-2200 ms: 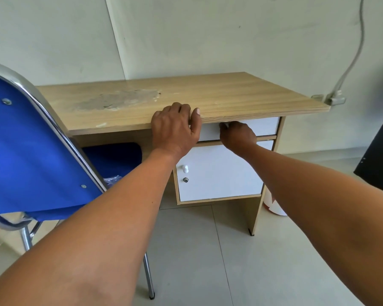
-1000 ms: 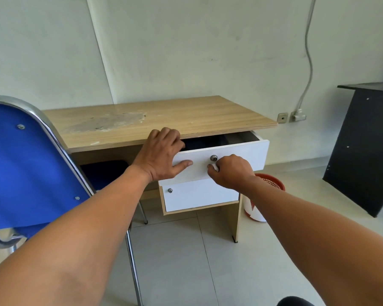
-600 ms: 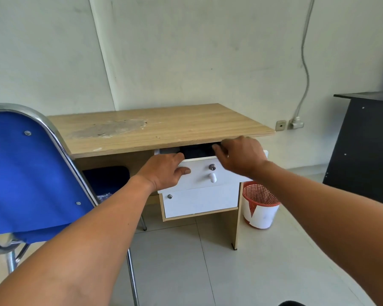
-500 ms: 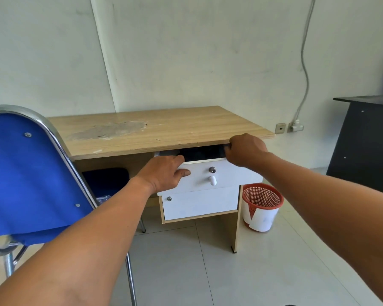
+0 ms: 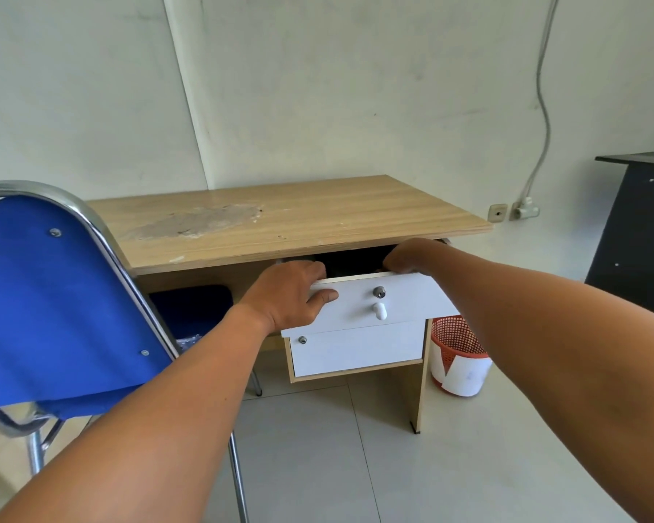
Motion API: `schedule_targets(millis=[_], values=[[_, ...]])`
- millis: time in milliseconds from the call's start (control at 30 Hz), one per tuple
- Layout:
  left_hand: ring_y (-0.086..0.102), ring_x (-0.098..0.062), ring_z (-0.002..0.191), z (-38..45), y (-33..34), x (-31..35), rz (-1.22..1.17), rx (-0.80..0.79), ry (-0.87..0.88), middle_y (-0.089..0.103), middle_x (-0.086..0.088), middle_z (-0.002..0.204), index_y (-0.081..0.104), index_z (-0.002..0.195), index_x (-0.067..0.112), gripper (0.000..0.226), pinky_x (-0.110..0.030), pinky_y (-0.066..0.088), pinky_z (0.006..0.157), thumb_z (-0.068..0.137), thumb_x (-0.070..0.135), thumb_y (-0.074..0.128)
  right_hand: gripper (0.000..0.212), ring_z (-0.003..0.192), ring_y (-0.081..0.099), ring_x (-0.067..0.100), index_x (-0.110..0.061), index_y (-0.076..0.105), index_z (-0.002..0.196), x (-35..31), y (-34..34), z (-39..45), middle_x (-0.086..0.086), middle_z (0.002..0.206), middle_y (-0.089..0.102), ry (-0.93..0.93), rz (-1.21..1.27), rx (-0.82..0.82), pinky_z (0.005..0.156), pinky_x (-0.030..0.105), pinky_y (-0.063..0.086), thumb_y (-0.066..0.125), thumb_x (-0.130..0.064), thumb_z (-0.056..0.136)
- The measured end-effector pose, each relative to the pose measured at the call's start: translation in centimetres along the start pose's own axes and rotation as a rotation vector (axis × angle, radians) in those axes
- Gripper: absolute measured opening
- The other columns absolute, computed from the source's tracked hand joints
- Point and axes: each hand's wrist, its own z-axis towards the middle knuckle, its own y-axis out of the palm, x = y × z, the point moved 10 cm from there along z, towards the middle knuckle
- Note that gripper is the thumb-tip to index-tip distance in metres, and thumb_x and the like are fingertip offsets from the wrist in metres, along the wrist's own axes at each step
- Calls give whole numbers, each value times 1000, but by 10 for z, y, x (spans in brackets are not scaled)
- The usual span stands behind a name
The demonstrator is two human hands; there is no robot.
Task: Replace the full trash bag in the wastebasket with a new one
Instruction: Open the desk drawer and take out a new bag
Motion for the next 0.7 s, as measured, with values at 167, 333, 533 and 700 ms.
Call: schedule_targets(millis=[167, 333, 533, 700], values=[[44, -25, 127, -7, -23, -5, 134, 252, -1, 47, -3, 135, 52, 133, 21, 72, -42, 36, 107, 89, 77, 43, 41, 117, 54, 31, -3, 52, 137, 1, 0, 1, 15, 132, 56, 49, 43, 30, 103, 36, 42, 37, -22, 104], [-12, -28, 157, 3, -8, -39, 34, 91, -331, 0, -8, 172, 20, 161, 28, 87, -58, -7, 124, 93, 80, 7, 46, 122, 52, 31, -7, 51, 139, 2, 7, 1, 13, 140, 53, 48, 111, -58, 103, 39, 40, 41, -32, 102], [4, -37, 156, 11, -2, -41, 137, -6, -443, 20, -10, 168, 30, 158, 27, 79, -66, -7, 120, 98, 72, 5, 9, 71, 43, 19, -15, 55, 84, 10, -1, 1, 5, 85, 52, 68, 363, -82, 62, 28, 35, 54, -21, 91], [12, -37, 155, 12, -2, -40, 154, -10, -430, 33, -9, 162, 34, 154, 25, 73, -68, -3, 119, 100, 67, 9, 18, 52, 44, 18, -18, 50, 67, 12, -10, -8, 0, 58, 46, 85, 653, -147, 57, 27, 36, 53, -17, 85]])
